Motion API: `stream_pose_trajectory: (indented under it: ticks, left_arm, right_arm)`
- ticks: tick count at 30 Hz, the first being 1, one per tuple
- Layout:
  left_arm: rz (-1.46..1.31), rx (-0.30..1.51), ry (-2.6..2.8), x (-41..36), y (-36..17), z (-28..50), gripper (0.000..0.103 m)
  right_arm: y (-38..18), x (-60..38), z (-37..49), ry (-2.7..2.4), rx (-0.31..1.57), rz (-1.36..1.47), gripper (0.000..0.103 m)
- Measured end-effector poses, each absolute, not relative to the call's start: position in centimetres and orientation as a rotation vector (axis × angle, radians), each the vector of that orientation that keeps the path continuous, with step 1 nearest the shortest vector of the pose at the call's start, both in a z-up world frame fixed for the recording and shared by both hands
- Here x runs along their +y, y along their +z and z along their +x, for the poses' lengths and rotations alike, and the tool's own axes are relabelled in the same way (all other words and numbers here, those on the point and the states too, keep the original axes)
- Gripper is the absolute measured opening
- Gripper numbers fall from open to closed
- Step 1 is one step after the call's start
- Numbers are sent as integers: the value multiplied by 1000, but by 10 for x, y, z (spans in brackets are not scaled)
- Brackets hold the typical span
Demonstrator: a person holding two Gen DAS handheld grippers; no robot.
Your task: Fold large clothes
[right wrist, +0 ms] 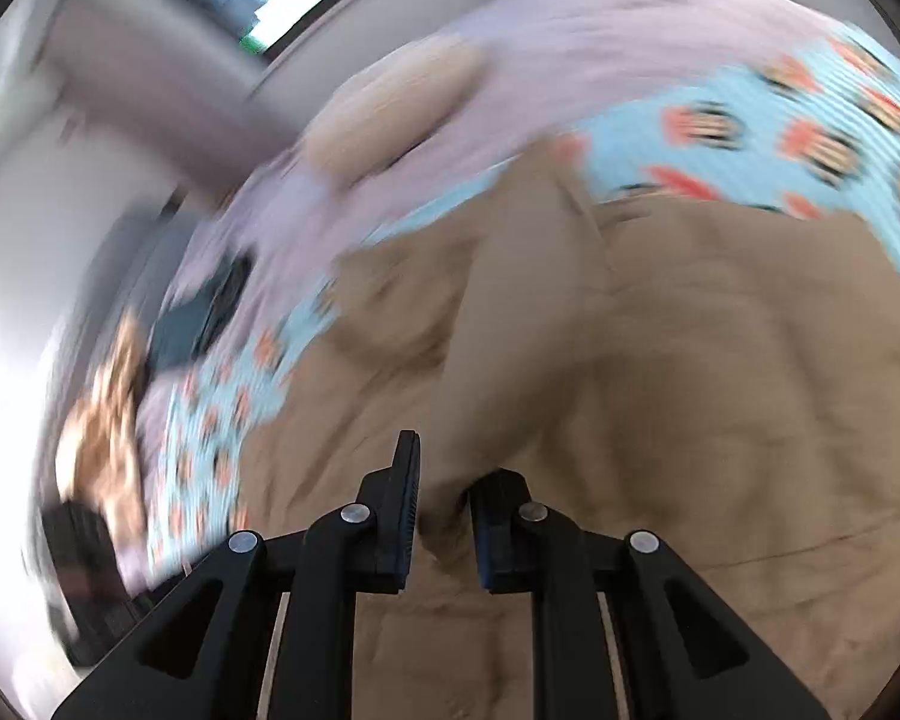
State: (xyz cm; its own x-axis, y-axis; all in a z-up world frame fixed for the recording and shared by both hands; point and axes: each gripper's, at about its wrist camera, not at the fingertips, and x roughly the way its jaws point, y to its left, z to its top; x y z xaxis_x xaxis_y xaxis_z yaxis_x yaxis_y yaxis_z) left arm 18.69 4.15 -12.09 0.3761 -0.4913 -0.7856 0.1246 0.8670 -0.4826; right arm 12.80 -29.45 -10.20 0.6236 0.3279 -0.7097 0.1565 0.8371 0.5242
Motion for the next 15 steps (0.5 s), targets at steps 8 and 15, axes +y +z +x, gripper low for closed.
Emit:
stream_pose_trajectory:
  ticks: [8, 15]
  left_arm:
    - [-540, 1109, -492, 45, -117, 195, 102]
    - [-491, 1229, -560, 2, -152, 201, 102]
  right_arm:
    - [-138, -249, 97, 227, 1155, 498, 76]
    - [-143, -368, 34, -48, 1115, 676, 76]
